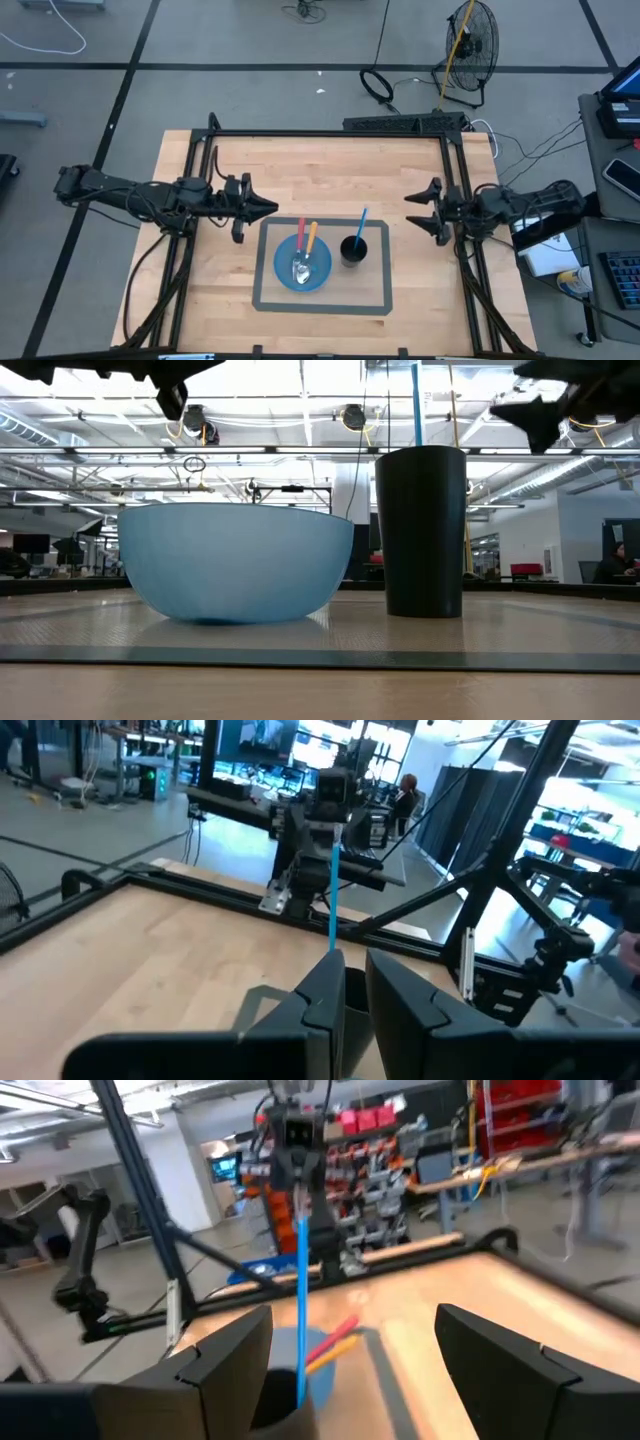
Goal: Pick & Place Utensil
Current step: Return to Home Position
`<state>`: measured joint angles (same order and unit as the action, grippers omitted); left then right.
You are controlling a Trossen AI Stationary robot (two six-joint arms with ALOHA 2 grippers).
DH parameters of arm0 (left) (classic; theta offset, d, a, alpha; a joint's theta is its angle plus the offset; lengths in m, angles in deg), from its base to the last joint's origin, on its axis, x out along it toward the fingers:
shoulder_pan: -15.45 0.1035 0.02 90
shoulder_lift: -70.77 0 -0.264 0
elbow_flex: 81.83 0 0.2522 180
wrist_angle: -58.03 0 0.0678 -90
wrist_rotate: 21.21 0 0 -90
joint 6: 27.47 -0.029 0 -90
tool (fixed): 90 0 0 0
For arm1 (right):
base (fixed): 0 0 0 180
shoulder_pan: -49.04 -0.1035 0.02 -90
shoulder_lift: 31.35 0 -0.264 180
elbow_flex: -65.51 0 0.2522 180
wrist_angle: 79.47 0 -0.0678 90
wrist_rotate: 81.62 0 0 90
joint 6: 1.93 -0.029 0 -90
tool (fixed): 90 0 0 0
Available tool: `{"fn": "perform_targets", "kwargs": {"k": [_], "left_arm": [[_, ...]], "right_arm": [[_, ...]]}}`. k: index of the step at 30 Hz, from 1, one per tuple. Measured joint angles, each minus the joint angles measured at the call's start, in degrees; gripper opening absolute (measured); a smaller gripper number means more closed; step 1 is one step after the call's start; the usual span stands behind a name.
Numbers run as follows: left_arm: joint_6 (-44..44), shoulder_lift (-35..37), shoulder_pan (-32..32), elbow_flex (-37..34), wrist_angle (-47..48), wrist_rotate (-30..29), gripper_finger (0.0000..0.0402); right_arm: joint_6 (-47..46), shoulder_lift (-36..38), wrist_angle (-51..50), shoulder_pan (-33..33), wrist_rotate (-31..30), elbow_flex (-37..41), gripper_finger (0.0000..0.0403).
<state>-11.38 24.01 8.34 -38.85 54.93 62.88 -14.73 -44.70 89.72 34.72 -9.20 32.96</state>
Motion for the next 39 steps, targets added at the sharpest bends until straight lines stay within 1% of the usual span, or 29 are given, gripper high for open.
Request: {"fn": "perform_targets", "kwargs": {"k": [5, 9, 11, 15, 17, 20, 21, 25, 28, 34, 39], "left_arm": [[-1.74, 0.00, 0.07, 0.00, -0.24, 0.03, 0.0049], [-3.36, 0.00, 1.04, 0.00, -0.19, 0.16, 0.0049], [-4.15, 0.00, 1.91, 0.00, -0.01, 1.41, 0.0049], [-4.55, 0.00, 3.56, 0.00, 0.31, 3.44, 0.0049], [-6.17, 0.00, 3.95, -0.10, 0.25, 4.25, 0.0049], [-8.08, 1.15, 4.36, -2.80, -1.34, 4.94, 0.0049], [-8.05, 1.91, 4.52, -4.43, -3.44, 4.98, 0.0049], [-7.40, 6.58, 3.83, -13.29, -16.95, 4.81, 0.0049], [-7.01, 10.25, 2.00, -18.62, -21.59, 3.67, 0.0049], [-9.14, 15.82, -1.90, -23.35, -22.23, -2.00, 0.0049], [-10.44, 21.78, -3.35, -27.68, -22.41, -2.54, 0.0049]], "right_arm": [[-5.05, 2.64, 0.21, 3.58, 6.80, 4.97, 0.0279], [-7.68, 3.80, 4.26, 7.46, 12.62, 8.98, 0.0279], [-8.39, 3.90, 6.78, 9.59, 15.44, 10.50, 0.0279], [-9.27, 3.88, 6.74, 13.48, 20.46, 11.76, 0.0279], [-9.13, 3.89, 7.17, 14.71, 22.40, 11.96, 0.0279], [-7.87, 4.60, 6.97, 15.88, 22.29, 12.63, 0.0279], [-7.69, 5.10, 7.03, 16.28, 22.18, 12.91, 0.0279], [-8.95, 8.34, 6.80, 17.47, 22.31, 14.51, 0.0279], [-10.34, 10.87, 7.29, 17.53, 22.35, 15.44, 0.0279], [-10.43, 13.28, 7.06, 17.88, 22.27, 15.58, 0.0279], [-12.44, 13.20, 4.93, 19.09, 22.27, 15.65, 0.0279]]}}
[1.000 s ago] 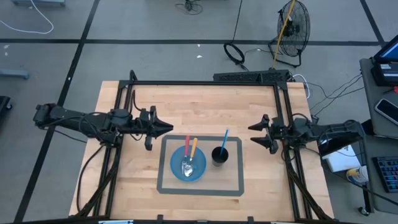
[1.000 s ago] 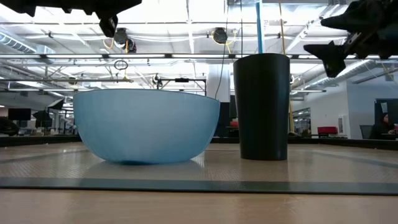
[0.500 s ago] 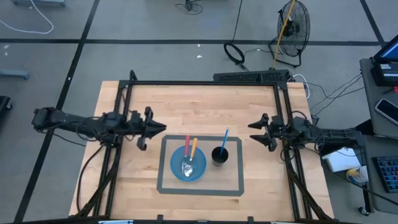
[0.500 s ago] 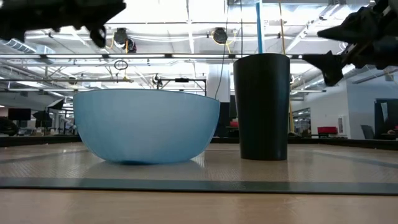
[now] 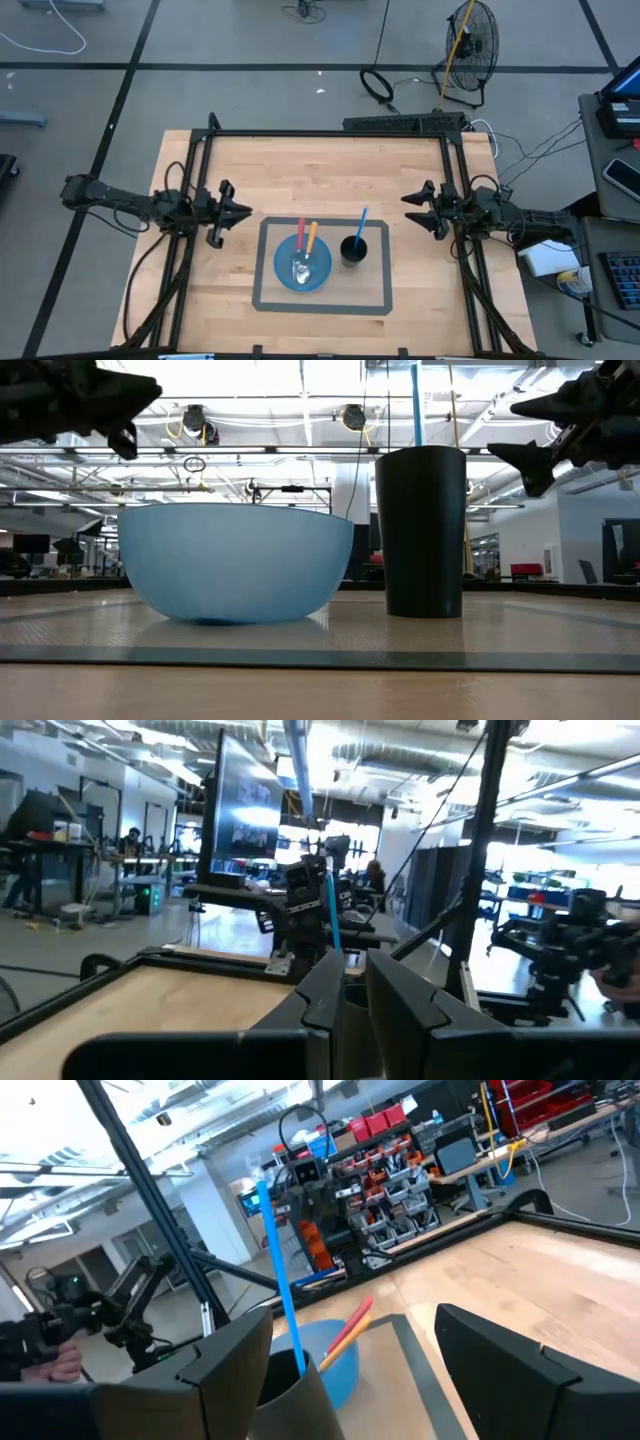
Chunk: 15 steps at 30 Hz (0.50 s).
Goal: Pick & Place Utensil
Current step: Return to Home Position
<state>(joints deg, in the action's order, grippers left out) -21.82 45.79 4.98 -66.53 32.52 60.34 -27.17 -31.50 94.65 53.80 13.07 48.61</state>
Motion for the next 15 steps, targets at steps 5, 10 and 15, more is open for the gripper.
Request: {"fn": "perform_targets", "kwargs": {"k": [5, 10, 15], "left_arm": [[-1.24, 7.29, -0.13, -0.74, 5.86, 3.22, 0.0049], [-2.84, 16.19, 0.05, -0.72, 14.31, 5.42, 0.0049], [-2.72, 24.94, 0.05, -0.72, 24.38, 5.39, 0.0049]], "right_arm": [[-0.70, 0.01, 0.84, 0.91, -0.04, 0.04, 0.0279], [-1.11, 0.01, 0.96, 1.90, -0.02, 0.04, 0.0279], [-1.13, 0.01, 0.91, 2.46, 0.07, 0.09, 0.0279]]}}
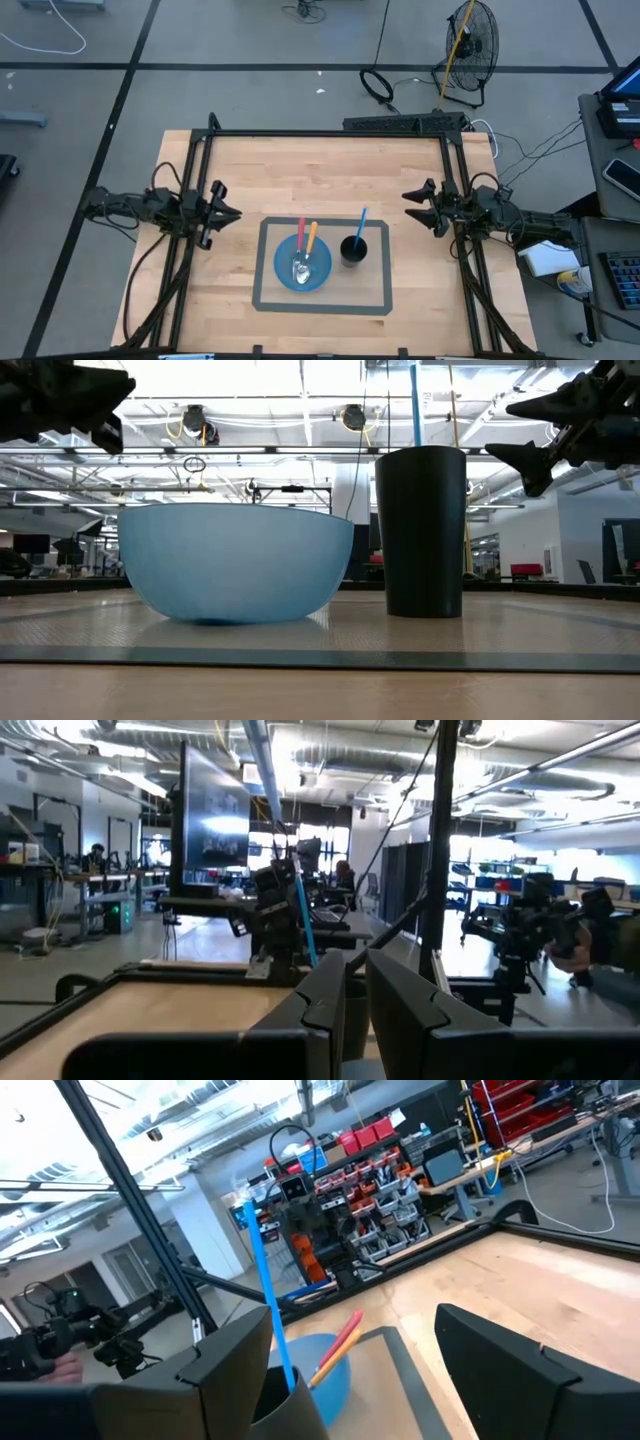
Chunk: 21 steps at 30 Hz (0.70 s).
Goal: Pick & Place Utensil
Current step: Return to Home Position
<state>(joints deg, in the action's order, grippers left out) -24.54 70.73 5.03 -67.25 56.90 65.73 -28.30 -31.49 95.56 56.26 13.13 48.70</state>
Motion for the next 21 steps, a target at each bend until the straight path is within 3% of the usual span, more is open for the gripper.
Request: {"fn": "perform_targets", "kwargs": {"k": [8, 15, 21], "left_arm": [[-1.39, -0.22, 0.90, 0.26, 1.13, 2.87, 0.0049], [0.05, -0.23, 6.19, 0.09, -1.87, 7.54, 0.0049], [2.33, -0.28, 7.93, 0.03, 3.12, 8.83, 0.0049]], "right_arm": [[0.07, 0.04, -0.17, 0.13, 0.57, 0.00, 0.0279], [0.24, 0.04, 0.15, 2.69, 1.49, 0.00, 0.0279], [0.79, -0.07, -2.20, 2.84, 2.88, 0.04, 0.0279]]}}
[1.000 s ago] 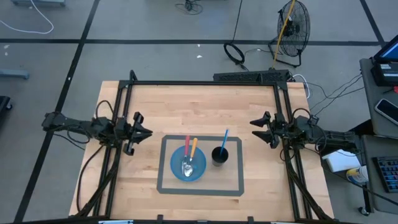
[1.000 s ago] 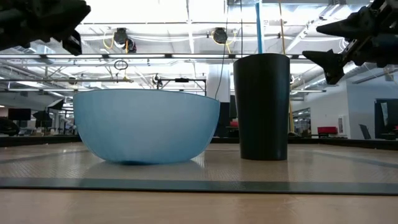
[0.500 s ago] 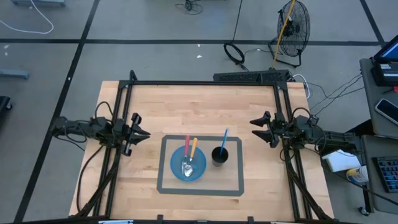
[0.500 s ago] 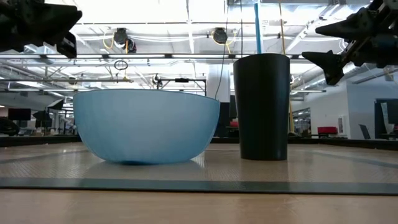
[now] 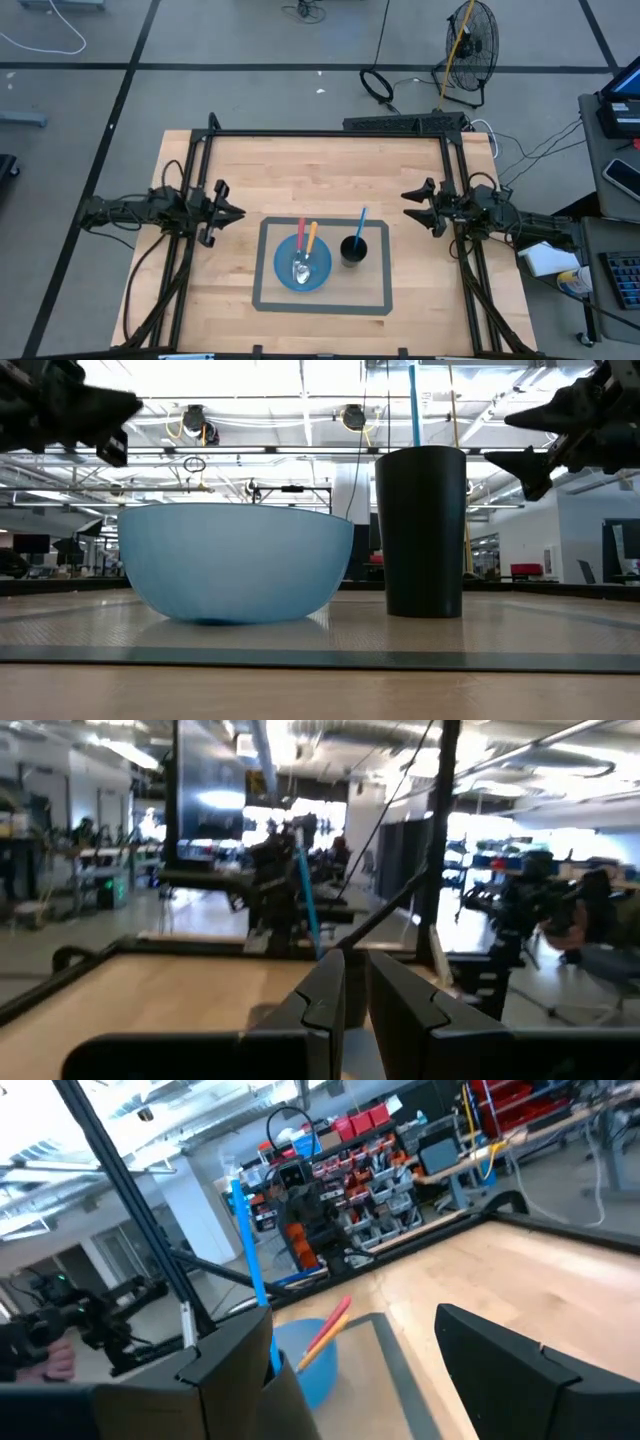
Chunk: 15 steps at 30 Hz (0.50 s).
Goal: Pick & Place Utensil
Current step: Return to Home Position
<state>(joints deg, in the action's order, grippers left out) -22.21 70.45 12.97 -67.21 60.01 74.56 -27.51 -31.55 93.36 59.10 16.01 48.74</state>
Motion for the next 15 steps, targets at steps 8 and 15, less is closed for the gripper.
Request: {"fn": "perform_targets", "kwargs": {"k": [8, 15], "left_arm": [[6.24, -0.01, -0.02, 0.01, 10.33, -6.54, 0.0049], [5.39, -0.76, -0.77, 0.12, 11.14, -6.27, 0.0049]], "right_arm": [[0.28, -0.07, -5.96, -0.02, -0.02, 0.00, 0.0279], [-3.70, -0.07, -5.92, -0.02, -0.08, 0.00, 0.0279]]}}
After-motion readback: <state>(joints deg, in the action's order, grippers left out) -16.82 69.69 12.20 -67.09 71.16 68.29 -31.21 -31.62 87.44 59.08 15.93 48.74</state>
